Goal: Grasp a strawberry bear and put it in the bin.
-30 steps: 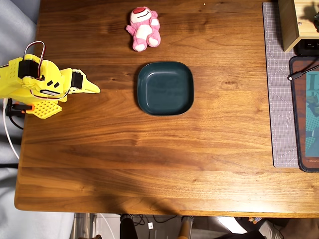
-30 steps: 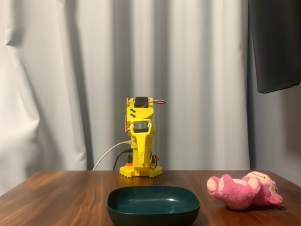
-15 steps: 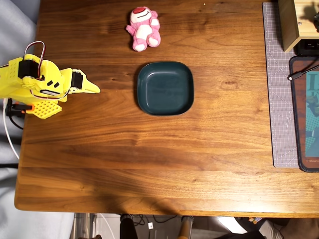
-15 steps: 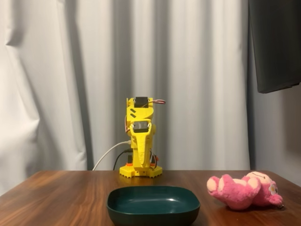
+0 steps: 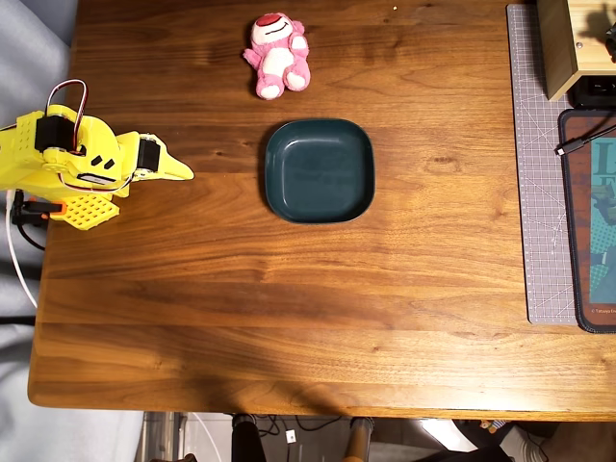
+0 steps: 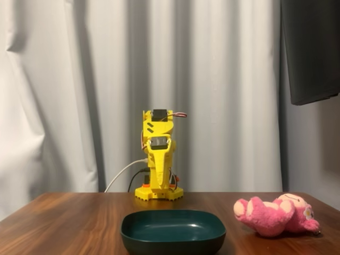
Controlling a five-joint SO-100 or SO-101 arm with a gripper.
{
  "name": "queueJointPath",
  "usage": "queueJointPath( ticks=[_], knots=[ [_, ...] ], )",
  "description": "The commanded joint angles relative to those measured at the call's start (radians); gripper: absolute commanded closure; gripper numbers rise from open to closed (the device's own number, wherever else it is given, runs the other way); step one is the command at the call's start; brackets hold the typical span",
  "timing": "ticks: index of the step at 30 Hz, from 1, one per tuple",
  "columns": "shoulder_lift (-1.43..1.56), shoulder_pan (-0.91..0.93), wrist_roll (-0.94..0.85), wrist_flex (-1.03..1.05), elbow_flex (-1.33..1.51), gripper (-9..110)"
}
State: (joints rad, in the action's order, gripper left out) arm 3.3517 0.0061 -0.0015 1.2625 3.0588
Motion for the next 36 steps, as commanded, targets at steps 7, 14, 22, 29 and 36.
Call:
queueJointPath(
  ticks=[7, 14, 22, 29, 36],
  knots=[
    [0.031, -0.011, 0.003, -0.005, -0.002, 99],
    [0.031, -0.008, 0.003, -0.005, -0.002, 98],
    [0.031, -0.005, 0.002, -0.023, -0.002, 99],
    [0.026, 0.057, -0.041, -0.121, -0.146, 84],
    [-0.298, 0.264, -0.034, -0.137, -0.480, 75]
  ],
)
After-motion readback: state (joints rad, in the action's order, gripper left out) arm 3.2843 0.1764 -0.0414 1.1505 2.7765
